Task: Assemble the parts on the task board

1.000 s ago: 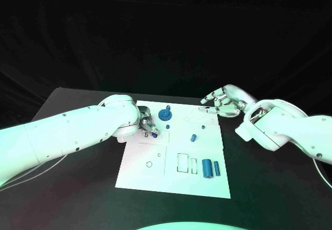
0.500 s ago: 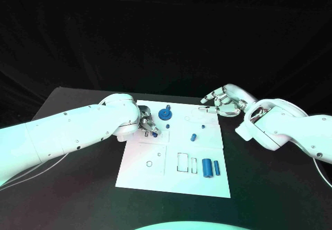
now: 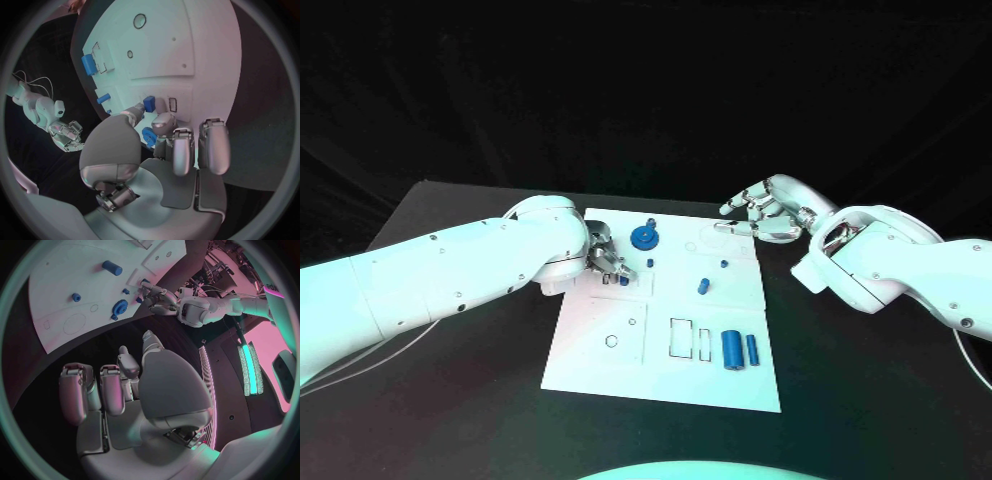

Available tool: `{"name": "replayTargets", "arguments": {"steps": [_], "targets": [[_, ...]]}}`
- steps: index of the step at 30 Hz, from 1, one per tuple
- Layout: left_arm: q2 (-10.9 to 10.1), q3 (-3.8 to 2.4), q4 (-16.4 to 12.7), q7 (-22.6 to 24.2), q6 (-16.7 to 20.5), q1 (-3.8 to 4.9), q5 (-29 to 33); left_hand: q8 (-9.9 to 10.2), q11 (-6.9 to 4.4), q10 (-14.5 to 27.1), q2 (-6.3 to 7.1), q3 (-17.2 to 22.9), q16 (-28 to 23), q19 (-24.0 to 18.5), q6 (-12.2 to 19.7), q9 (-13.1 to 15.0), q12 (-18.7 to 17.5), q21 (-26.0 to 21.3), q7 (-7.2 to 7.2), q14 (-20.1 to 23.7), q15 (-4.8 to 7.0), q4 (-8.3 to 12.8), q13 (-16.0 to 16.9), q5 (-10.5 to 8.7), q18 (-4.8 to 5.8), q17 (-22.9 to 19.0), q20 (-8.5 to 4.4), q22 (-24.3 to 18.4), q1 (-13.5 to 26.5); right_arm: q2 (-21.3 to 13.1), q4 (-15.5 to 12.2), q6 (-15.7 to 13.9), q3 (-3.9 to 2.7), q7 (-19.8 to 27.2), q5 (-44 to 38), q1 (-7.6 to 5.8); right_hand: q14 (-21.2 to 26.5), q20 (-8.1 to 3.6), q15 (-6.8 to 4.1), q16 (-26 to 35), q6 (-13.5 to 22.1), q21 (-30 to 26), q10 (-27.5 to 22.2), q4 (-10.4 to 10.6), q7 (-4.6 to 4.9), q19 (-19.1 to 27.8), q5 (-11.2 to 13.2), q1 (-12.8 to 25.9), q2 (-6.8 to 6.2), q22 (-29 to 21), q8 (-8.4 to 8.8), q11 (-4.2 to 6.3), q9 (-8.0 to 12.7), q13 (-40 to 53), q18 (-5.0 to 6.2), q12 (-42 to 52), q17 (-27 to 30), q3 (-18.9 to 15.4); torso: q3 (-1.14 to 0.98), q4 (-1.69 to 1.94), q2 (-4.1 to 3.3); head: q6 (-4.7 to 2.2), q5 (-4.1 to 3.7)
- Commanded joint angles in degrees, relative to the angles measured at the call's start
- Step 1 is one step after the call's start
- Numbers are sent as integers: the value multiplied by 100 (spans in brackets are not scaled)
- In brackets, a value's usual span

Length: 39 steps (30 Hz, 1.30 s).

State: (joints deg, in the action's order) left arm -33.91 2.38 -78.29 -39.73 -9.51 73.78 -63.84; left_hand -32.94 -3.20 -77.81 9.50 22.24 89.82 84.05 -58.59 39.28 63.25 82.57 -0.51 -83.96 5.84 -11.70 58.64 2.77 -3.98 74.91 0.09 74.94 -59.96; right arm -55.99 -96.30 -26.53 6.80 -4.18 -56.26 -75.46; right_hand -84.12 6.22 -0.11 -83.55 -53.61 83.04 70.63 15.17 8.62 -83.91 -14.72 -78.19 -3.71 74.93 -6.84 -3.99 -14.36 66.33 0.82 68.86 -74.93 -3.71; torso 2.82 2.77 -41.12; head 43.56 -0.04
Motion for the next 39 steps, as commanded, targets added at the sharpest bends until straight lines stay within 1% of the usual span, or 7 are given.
{"name": "replayTargets", "arguments": {"steps": [1, 7, 12, 20, 24, 31, 39], "targets": [[-16, -1, -22, -254, -79, -6, -9, -19, -7, -48, -18, -155, 18, 64, -53, 8, 33, 37, -3, -604, 47, -89, 17, 19, 111, 1509, -27, 106, 60, 1, 2, 48, 0, 24, -58, 4, -335, -47, -32, 39, -21, -31, 1, -2, -5, -134, 23, 55, -14, 1019, -27, 16, -9, -7, 115, -10, -441, -28, 0, -1, -2, -3, 2], [-64, -13, -81, -249, 25, -6, -1, -15, -11, -58, -71, -415, 18, 75, -66, 15, 64, 50, 4, -604, 51, -251, 40, 18, 115, 1509, -31, 134, 31, 11, 12, 58, 1, 24, -58, 5, -334, -46, -32, 44, -19, -42, 1, 0, -5, -128, 29, 66, -26, 1013, -28, 16, -10, -8, 118, -9, -434, -44, 0, -7, -3, -9, 10], [-131, -61, -182, -234, 177, -6, 121, -8, -12, -56, -91, -649, 18, 73, -69, 19, 73, 46, 7, -604, 53, -420, 42, 19, 113, 1509, -36, 130, 24, 28, 27, 71, 1, 21, -58, 5, -325, -46, -31, 69, -14, -71, -10, -2, -5, -110, 47, 71, -41, 994, -28, 15, -10, -20, 126, -18, -398, -62, -1, 2, -3, -13, 3], [-334, -262, -364, -203, 315, 17, 408, 6, -6, -21, -95, -839, 18, 66, -47, 21, 25, 36, -1, -604, 50, -473, -16, 19, 109, 1509, -44, 115, -13, 41, 49, 62, 1, 20, -58, 10, -325, -46, -31, 69, -14, -71, -10, -2, -5, -110, 47, 71, -41, 994, -28, 15, -10, -20, 126, -18, -398, -62, -5, -8, -1, -46, 24], [-463, -340, -383, -195, 204, 139, 474, 39, 14, 72, -83, -966, 18, 53, 10, 16, -103, 18, -24, -604, 36, -454, -157, 20, 104, 1509, -45, 89, -165, 41, 56, 61, 1, 15, -58, 11, -322, -46, -31, 76, -13, -87, -8, -2, -4, -100, 55, 73, -43, 984, -29, 15, -10, -18, 129, -15, -387, -67, -6, 0, 1, -57, 32], [-505, -376, -34, -158, 39, 363, 502, 176, 76, 254, -110, -1097, 18, 5, 178, -47, -357, -44, -104, -604, -12, -457, -436, 20, 85, 1509, -22, -8, -439, 56, 69, 70, 2, 8, -58, 15, -322, -46, -32, 77, -13, -82, -5, -6, -5, -104, 38, 63, -28, 988, -31, 16, -11, -15, 128, -11, -389, -65, -8, 5, -3, -117, 89], [-205, -382, 685, -63, 7, 438, 301, 425, 157, 233, -170, -1167, 18, -9, 303, -235, -283, -65, -201, -604, -79, -480, -370, 20, 80, 1509, 32, -34, -579, 73, 82, 75, 4, 12, -58, 34, -321, -46, -32, 78, -13, -85, -5, -9, -6, -103, 22, 57, -21, 987, -33, 16, -12, -15, 128, -10, -388, -64, 2, -8, -8, -192, 174]]}}
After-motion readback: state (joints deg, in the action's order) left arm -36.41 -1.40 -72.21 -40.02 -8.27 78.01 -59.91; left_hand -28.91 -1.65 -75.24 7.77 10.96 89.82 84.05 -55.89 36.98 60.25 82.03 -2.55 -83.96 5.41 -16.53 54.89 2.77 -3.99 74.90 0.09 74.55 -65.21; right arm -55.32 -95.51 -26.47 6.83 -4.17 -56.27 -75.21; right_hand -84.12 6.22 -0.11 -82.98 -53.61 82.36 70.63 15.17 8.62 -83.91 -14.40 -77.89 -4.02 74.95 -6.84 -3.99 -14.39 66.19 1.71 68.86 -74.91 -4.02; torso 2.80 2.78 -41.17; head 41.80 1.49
